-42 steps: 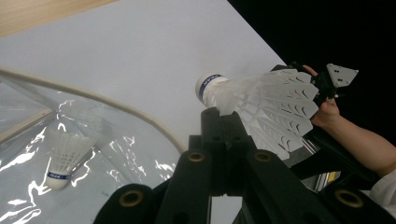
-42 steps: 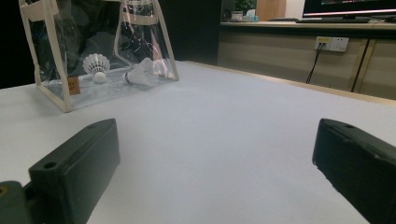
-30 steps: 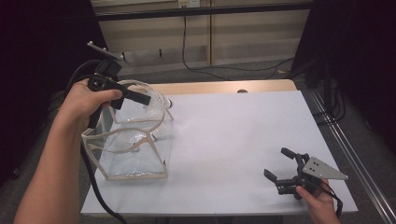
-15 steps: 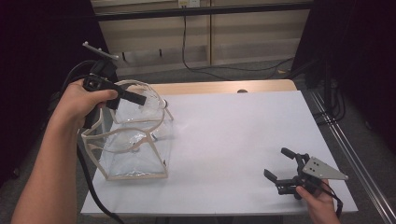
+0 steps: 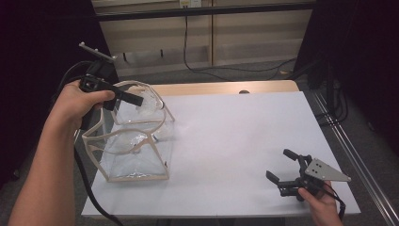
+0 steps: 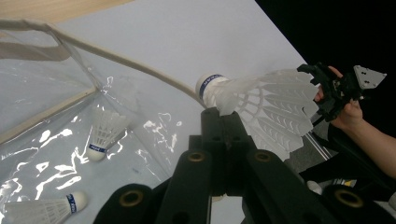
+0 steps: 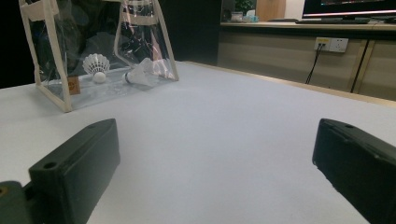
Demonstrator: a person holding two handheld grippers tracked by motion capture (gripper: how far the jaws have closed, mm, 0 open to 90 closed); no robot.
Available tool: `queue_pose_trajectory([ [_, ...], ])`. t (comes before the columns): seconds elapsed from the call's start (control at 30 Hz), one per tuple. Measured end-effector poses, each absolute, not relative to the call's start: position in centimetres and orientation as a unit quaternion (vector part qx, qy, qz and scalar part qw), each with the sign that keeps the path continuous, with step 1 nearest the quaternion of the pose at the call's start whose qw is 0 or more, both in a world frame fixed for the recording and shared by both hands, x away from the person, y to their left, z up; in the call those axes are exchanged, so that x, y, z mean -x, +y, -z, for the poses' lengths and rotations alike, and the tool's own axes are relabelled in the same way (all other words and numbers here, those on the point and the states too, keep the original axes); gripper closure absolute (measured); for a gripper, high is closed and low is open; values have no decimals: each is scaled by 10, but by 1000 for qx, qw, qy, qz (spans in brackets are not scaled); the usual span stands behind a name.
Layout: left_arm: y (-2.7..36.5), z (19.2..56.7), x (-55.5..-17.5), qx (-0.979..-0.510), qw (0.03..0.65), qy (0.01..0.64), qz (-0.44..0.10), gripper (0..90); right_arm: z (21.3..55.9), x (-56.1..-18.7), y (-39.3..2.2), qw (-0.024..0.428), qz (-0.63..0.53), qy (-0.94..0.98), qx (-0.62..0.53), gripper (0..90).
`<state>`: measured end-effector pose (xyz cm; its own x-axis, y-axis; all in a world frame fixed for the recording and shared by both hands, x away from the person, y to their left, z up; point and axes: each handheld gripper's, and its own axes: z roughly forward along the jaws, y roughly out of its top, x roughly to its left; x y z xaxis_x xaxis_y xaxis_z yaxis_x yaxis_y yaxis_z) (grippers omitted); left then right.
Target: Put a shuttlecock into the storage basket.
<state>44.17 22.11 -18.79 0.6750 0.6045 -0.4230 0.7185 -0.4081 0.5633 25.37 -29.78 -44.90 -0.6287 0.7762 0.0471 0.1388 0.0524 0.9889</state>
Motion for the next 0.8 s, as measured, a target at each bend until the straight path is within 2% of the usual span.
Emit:
queue_pose_trajectory([
  [0.8,240,186,-442,-831,367,414,63,900,449,-253,-298,266,-599,674,-340,6],
])
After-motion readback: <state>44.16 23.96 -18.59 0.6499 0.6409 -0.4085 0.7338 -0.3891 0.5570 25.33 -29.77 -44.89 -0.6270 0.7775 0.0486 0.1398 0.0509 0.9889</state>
